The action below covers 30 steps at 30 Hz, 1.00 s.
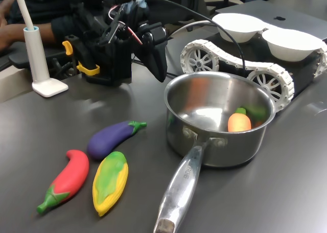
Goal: Pick up the brinjal and place them in the pan
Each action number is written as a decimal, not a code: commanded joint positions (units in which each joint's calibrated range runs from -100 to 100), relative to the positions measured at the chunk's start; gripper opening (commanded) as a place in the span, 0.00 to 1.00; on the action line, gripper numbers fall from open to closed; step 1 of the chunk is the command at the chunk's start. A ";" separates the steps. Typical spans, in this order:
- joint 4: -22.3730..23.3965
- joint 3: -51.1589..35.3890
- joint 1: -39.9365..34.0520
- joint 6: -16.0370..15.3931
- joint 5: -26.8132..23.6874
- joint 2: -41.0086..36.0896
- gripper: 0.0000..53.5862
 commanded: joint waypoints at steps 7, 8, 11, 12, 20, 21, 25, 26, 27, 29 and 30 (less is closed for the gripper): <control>2.62 -11.46 2.46 -0.11 0.34 3.75 0.00; 3.04 -12.46 2.58 -0.11 0.34 4.01 0.00; 3.90 -15.09 2.92 -0.20 0.59 4.85 0.00; 3.90 -15.73 3.04 -0.20 0.68 5.36 0.00; 5.86 -22.45 3.61 -0.70 0.68 9.66 0.00; 6.03 -24.18 4.30 -0.70 0.63 10.92 0.00; 6.62 -28.27 5.67 -1.21 0.78 15.31 0.00; 6.20 -28.36 6.02 -1.37 0.88 15.90 0.00; 5.77 -28.18 6.13 -1.37 0.93 16.24 0.00; 6.11 -29.45 6.02 -1.37 0.98 16.83 0.00; 6.37 -30.27 6.02 -1.37 0.98 17.00 0.00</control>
